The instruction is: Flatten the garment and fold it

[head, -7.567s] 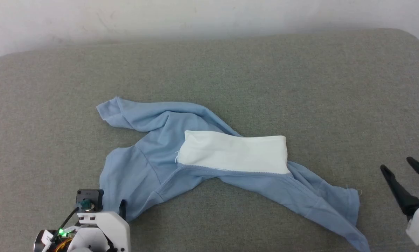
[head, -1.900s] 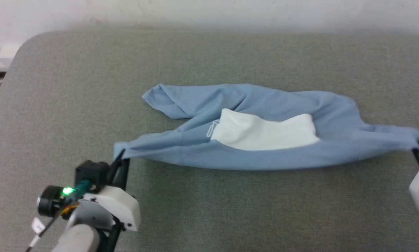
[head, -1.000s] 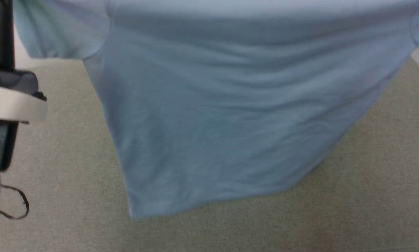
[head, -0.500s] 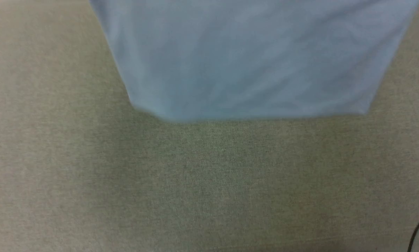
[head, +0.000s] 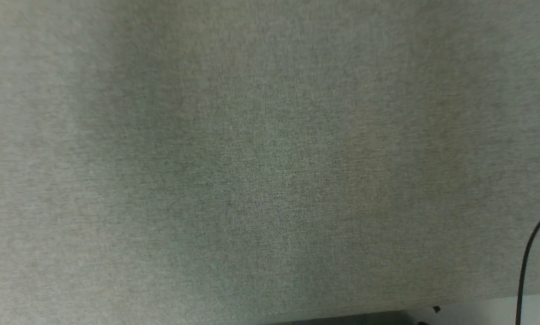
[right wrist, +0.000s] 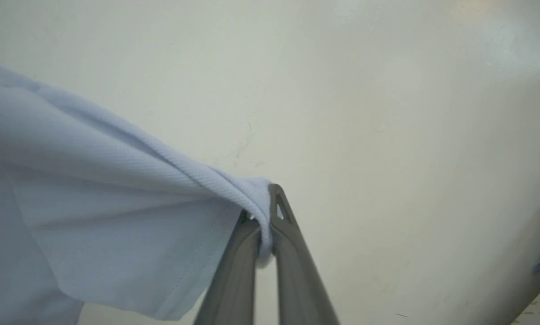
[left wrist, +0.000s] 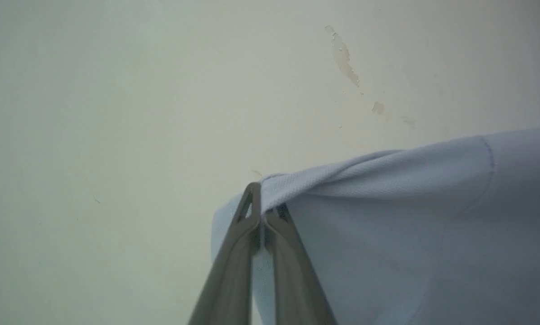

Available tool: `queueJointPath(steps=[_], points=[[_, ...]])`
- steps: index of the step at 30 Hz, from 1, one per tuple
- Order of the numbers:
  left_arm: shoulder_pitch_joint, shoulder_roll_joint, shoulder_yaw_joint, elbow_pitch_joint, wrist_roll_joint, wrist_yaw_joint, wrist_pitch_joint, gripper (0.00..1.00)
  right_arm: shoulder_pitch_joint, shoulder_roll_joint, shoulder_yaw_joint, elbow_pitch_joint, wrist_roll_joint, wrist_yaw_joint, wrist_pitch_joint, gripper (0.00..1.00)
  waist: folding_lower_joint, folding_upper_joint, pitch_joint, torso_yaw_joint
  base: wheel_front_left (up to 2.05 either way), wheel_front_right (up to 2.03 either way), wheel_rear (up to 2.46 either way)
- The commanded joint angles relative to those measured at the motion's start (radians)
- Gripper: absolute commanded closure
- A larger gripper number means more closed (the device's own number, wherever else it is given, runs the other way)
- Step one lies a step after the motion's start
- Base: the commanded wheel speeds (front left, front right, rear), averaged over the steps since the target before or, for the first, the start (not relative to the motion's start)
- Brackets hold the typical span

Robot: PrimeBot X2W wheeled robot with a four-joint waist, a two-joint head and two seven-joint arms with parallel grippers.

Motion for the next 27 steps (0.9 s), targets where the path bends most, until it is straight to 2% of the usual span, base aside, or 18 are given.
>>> queueJointPath(steps=[1,6,12,17,21,27], points=[[-0.021,-0.003,0.001,0.049,0.012,0.006,-0.032,1.0,-0.018,0.019,0.002,0.035,-0.029,-0.003,-0.036,1.0,-0.0004,0.0001,0.075,0.003,0.0,0.0,0.0],[0.018,-0.015,-0.028,0.16,0.017,-0.019,-0.091,1.0,0.01,0.077,0.04,0.111,-0.042,-0.003,-0.088,1.0,-0.0004,0.0001,0.074,0.009,0.0,0.0,0.0],[0.196,-0.036,-0.067,0.251,0.004,-0.046,-0.133,1.0,0.143,0.116,0.091,0.171,-0.012,-0.003,-0.128,1.0,-0.0004,0.0001,0.02,0.021,0.0,0.0,0.0],[0.474,-0.072,-0.099,0.288,-0.02,-0.04,-0.166,1.0,0.369,0.136,0.183,0.187,0.041,-0.003,-0.164,1.0,-0.0004,0.0001,-0.09,0.032,0.0,0.0,0.0],[0.706,-0.094,-0.119,0.294,-0.057,-0.053,-0.175,1.0,0.579,0.151,0.241,0.172,0.118,-0.003,-0.172,1.0,-0.0004,0.0001,-0.196,0.033,0.0,0.0,0.0],[1.004,-0.092,-0.169,0.23,-0.093,-0.075,-0.119,1.0,0.868,0.109,0.333,0.071,0.204,-0.003,-0.174,1.0,-0.0004,0.0001,-0.333,0.043,0.0,0.0,0.0]])
